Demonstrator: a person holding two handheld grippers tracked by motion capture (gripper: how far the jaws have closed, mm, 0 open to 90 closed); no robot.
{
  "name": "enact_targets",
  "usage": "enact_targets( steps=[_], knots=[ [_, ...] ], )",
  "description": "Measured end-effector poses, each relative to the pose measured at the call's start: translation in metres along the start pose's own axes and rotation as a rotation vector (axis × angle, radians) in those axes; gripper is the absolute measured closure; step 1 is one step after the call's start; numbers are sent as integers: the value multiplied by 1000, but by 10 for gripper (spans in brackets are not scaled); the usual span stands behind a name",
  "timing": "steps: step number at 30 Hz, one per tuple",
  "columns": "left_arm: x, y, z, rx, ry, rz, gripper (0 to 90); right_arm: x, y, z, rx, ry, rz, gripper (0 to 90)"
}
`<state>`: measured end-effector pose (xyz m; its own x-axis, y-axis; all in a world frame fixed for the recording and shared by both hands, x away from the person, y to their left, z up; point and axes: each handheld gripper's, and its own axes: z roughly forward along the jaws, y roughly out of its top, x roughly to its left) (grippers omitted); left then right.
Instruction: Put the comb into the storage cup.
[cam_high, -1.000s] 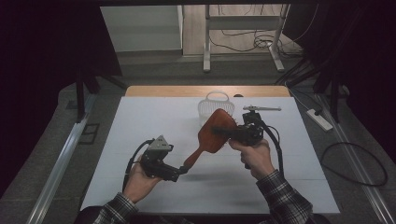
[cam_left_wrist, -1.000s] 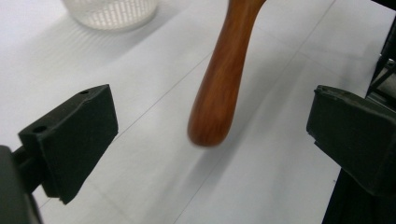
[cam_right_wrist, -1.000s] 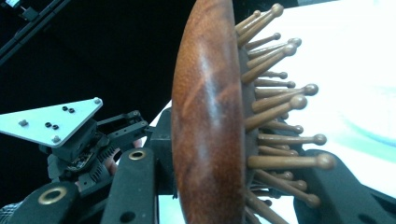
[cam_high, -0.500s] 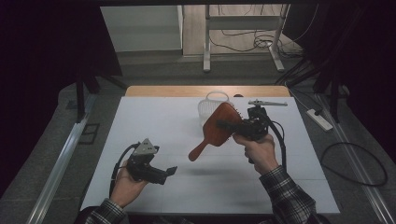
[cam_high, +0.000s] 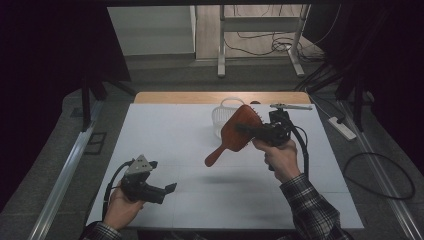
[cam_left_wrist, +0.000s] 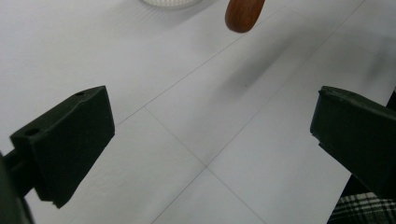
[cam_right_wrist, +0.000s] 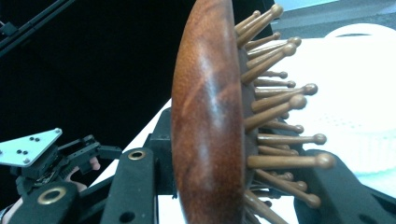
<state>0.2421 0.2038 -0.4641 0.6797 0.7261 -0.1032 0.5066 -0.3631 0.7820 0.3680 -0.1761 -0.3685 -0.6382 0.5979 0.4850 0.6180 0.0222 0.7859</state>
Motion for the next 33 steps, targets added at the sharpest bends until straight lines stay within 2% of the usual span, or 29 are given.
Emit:
enact_targets(
  steps=[21,25,33],
  knots=[
    [12,-26,-28,-18,67,-66,0,-11,17,-5,-31,-44,-5,555],
    [12,-30,-33,-10,100,-65,0,-13,21,-5,-37,-56,-9,555],
    [11,-34,-36,22,131,-53,0,-17,28,-5,-44,-66,-6,554]
  ],
)
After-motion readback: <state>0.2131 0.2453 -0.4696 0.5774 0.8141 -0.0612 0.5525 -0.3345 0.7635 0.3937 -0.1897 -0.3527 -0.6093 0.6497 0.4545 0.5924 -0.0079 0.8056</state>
